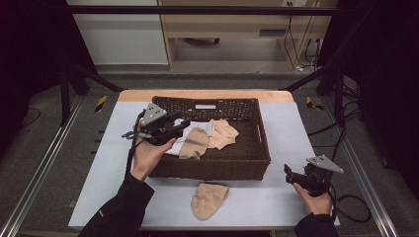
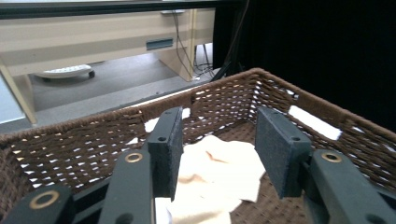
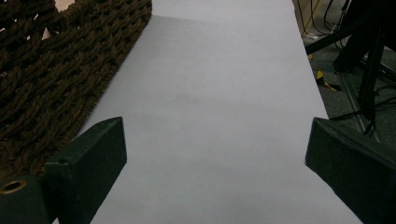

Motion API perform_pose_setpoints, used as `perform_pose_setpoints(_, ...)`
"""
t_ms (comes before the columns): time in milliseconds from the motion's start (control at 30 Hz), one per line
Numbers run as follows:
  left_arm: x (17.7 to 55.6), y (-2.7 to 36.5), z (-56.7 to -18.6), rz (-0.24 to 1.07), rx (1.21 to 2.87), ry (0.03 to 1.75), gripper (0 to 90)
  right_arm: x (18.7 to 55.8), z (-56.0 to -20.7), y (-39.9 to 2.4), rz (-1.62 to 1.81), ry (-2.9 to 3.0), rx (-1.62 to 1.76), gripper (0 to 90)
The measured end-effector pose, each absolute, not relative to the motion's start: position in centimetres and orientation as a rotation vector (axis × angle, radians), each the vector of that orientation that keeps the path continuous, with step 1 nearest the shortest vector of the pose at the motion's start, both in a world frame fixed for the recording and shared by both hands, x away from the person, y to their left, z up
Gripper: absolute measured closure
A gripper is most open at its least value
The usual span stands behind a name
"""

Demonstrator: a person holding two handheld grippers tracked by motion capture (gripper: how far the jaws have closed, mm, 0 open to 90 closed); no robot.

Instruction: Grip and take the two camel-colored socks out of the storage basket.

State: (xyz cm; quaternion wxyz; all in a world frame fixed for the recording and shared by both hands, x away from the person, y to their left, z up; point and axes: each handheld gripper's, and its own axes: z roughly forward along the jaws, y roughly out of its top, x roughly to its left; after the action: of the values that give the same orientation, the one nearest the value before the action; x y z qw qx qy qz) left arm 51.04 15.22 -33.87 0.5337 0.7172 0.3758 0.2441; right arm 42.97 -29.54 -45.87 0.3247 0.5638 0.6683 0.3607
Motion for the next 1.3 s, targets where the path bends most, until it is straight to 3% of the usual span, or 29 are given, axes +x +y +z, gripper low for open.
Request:
perform_pose_setpoints(433,55.2,13.8,-37.2,0.585,1.821,0.982,49.4,43.0,-45.9,-29.6,0.949,1.750,1.482,5.5)
perform_pose_setpoints(1300,57.4,12.5,-42.2,0.545,2.114,1.080,49.3,43.1,-46.0,-29.5,0.946,1.759,1.481,5.6)
